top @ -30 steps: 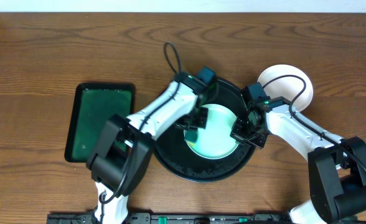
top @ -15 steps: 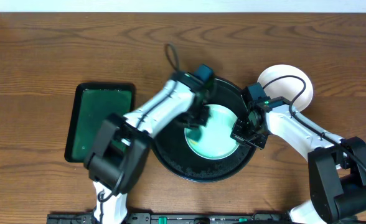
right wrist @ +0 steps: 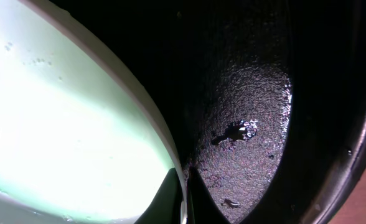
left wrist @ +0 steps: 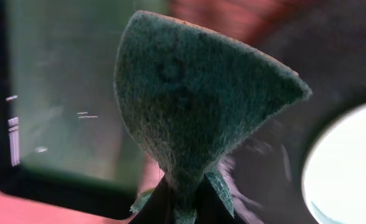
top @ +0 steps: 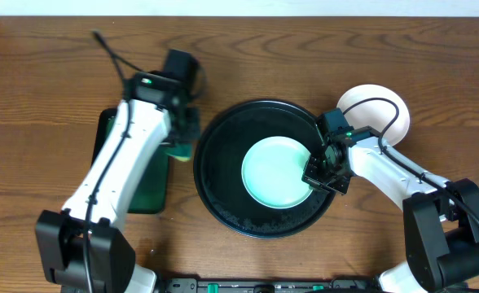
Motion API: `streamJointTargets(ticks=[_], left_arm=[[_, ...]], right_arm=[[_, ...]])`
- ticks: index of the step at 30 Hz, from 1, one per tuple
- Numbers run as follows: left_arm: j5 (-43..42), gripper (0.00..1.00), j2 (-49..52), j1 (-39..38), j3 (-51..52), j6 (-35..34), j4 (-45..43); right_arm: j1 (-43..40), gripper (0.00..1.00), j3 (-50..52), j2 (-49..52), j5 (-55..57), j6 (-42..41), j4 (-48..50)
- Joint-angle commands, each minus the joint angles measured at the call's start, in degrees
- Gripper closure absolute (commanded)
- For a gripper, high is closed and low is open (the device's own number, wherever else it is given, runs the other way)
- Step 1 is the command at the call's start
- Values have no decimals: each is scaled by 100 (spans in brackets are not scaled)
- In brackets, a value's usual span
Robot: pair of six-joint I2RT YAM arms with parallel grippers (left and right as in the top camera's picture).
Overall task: Clean dirty plates on tray and stack at the side
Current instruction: 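Return the sponge with the left gripper into the green tray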
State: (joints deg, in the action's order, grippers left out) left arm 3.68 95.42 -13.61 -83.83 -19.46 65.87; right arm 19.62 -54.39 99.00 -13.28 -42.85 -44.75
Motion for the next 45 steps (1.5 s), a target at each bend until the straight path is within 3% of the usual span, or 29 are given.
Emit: streamJointTargets(ticks=[1, 6, 10, 18, 19, 23, 26, 36, 45], left_arm=[[431, 93, 125, 706, 223, -164, 9], [372, 93, 350, 1718, 363, -155, -153], [-361, 93, 586, 2256, 365, 278, -321], [-476, 91, 1226, 2387, 369, 466, -450], [-476, 86, 1309, 2387, 369, 466, -450], [-481, 45, 1545, 2387, 369, 466, -450], [-481, 32, 1593, 2387, 369, 459, -446], [-780, 32, 461, 2306, 367, 343, -173], [-1233, 31, -1635, 1862, 367, 164, 251]], right_arm=[[-120, 99, 46, 140, 413, 184, -92], [-120, 99, 46, 140, 398, 291, -125], [-120, 99, 46, 140, 396, 289, -125], [-120, 99, 46, 140, 393, 339, -136], [-120, 99, 46, 140, 393, 358, -138], [-120, 99, 46, 140, 378, 398, -138], [-120, 99, 46, 140, 376, 398, -138], [-120, 99, 44, 140, 374, 581, -101], [-74, 99, -50, 66, -229, 1801, 289]])
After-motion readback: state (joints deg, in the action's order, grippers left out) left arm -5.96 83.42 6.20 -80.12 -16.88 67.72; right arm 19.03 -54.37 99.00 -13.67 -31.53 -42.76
